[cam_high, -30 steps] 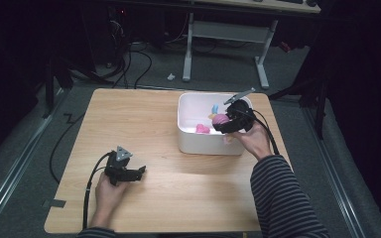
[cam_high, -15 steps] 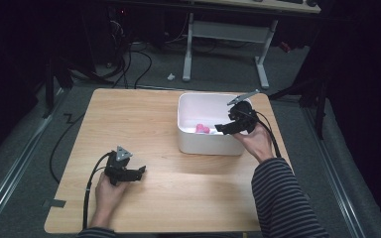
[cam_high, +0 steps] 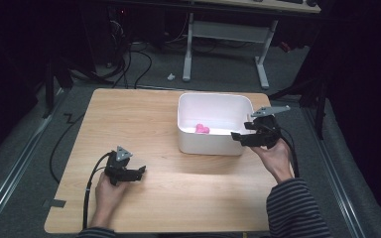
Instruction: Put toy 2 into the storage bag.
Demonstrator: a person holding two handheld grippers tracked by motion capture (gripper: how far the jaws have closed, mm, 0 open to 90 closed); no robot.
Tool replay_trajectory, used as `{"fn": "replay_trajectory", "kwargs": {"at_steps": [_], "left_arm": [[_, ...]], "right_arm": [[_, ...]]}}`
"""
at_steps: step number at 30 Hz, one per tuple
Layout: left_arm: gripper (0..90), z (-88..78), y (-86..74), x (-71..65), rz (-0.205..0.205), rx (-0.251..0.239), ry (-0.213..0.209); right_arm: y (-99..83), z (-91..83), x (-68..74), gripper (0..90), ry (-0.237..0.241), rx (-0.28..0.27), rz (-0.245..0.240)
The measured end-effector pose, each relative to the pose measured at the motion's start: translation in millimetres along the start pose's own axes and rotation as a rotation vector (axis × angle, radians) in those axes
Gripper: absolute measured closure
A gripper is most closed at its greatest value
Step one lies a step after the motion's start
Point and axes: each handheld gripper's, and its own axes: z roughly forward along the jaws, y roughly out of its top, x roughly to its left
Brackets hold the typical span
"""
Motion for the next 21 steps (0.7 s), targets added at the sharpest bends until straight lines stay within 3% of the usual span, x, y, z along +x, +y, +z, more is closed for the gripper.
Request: {"fn": "replay_trajectory", "kwargs": {"at_steps": [7,21], "left_arm": [[15.2,0.0,0.0,-0.1,0.0,0.0,0.001],[15.3,0.0,0.0,-0.1,-0.001,0.0,0.001]], "right_arm": [[-19.7,-22.3,-1.7,33.6,-0.013,-0.045,0.034],[-52.8,-42.3,-0.3,33.6,-0.042,-0.072,0.059]]}}
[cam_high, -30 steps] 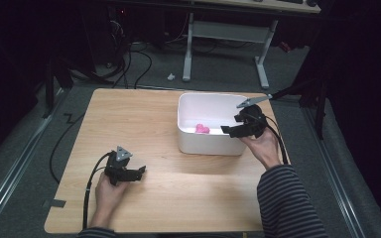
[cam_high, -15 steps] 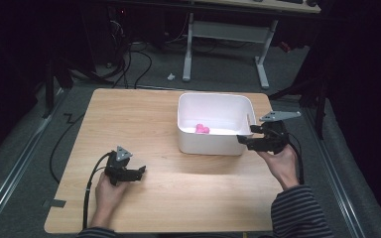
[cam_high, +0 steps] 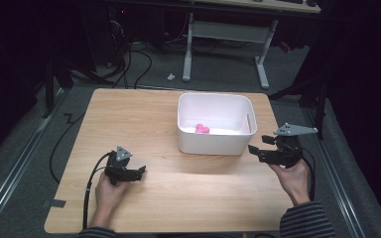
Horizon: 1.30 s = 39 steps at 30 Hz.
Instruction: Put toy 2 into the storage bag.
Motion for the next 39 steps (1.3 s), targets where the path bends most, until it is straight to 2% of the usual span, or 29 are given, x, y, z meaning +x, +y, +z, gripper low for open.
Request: {"fn": "replay_trajectory", "kwargs": {"at_steps": [11,21,25,39], "left_arm": [[15.2,0.0,0.0,0.0,0.0,0.0,0.0],[15.2,0.0,0.0,0.0,0.0,0.0,0.0],[15.2,0.0,0.0,-0.1,-0.001,0.0,0.0],[15.2,0.0,0.0,-0.1,-0.001,0.0,0.001]], "right_arm": [[-34.0,0.3,-1.3,33.7,-0.008,-0.005,0.052],[-57.9,18.5,-2.5,33.9,0.004,0.009,0.091],[-64.0,26.0,-2.3,34.2,0.007,0.011,0.11],[-77.8,47.6,-2.0,34.5,0.005,0.029,0.128]]}}
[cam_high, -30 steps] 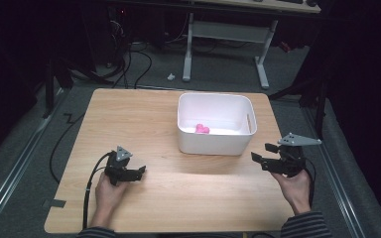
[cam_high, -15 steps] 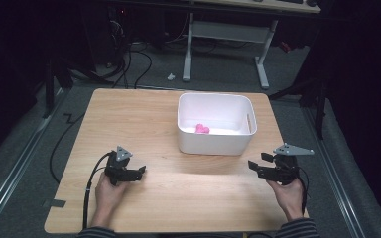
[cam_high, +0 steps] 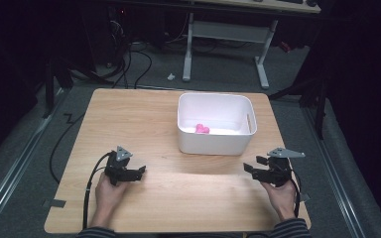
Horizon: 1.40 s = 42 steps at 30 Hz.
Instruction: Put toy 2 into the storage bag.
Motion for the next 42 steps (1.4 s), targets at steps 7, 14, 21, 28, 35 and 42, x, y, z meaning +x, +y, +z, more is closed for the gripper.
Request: {"fn": "replay_trajectory", "kwargs": {"at_steps": [7,14,21,28,35,42], "left_arm": [[15.2,0.0,0.0,0.0,0.0,0.0,0.0],[15.2,0.0,0.0,0.0,0.0,0.0,0.0],[15.2,0.0,0.0,0.0,0.0,0.0,0.0],[15.2,0.0,0.0,0.0,0.0,0.0,0.0],[15.2,0.0,0.0,0.0,0.0,0.0,0.0],[15.2,0.0,0.0,0.0,0.0,0.0,0.0]], "right_arm": [[-5.2,9.5,-2.1,34.6,-0.006,0.01,0.012],[-9.3,19.5,-2.3,34.6,-0.02,0.024,0.016],[-14.7,29.6,-4.7,34.7,-0.031,0.034,0.022],[-18.4,36.8,-6.2,34.6,-0.051,0.045,0.018],[-22.2,42.5,-6.5,34.5,-0.065,0.053,0.016],[-25.1,48.2,-6.2,34.4,-0.084,0.053,-0.003]]}}
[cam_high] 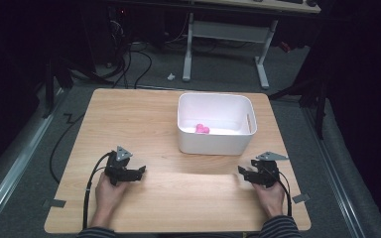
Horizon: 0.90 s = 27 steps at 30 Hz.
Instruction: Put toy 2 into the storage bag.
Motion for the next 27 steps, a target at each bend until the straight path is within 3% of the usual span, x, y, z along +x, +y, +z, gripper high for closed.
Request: {"fn": "replay_trajectory", "kwargs": {"at_steps": [10,15,27], "left_arm": [[15.2,0.0,0.0,0.0,0.0,0.0,0.0],[15.2,0.0,0.0,-0.1,0.0,0.0,0.0],[15.2,0.0,0.0,0.0,0.001,0.0,0.001]], "right_arm": [[-5.1,9.1,0.5,33.1,-0.021,0.011,-0.011],[-7.0,11.1,3.6,31.5,-0.055,0.002,-0.058],[-7.1,11.5,2.3,30.8,-0.05,-0.001,-0.06]]}}
